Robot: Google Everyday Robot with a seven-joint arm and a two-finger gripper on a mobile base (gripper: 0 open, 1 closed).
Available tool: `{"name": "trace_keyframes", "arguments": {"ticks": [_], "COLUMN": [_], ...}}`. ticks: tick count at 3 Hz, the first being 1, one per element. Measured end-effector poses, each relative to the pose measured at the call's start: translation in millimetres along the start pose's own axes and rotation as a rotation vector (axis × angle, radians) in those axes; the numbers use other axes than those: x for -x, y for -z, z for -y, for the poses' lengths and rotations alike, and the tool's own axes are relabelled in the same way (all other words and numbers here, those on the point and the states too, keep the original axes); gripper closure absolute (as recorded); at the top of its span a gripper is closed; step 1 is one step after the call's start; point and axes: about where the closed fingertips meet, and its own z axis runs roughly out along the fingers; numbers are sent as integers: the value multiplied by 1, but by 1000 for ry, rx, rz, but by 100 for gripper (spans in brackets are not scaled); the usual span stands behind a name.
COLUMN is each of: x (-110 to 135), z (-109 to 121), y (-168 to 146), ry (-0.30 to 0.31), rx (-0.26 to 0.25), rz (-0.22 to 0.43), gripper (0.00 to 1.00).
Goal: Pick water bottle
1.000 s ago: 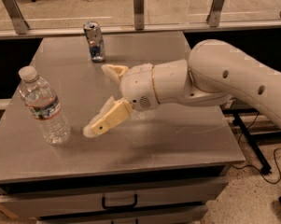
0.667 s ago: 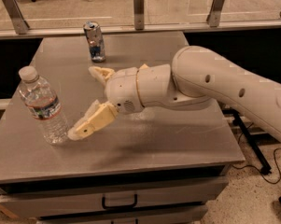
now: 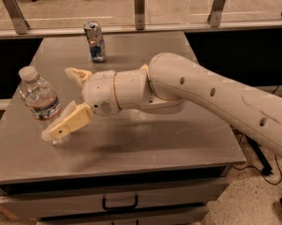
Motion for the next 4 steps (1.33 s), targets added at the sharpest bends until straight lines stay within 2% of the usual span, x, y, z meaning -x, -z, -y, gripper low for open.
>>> {"name": "trace_keyframes", "arguments": {"ticks": [1,3,4], "x": [3,-2,6], "z": [-12,-22,-9], "y": [-7,-9,11], "ry": [-27,-75,-62], "rx": [28,80,40], "rz": [15,-6,-27], "gripper": [18,64,88]}}
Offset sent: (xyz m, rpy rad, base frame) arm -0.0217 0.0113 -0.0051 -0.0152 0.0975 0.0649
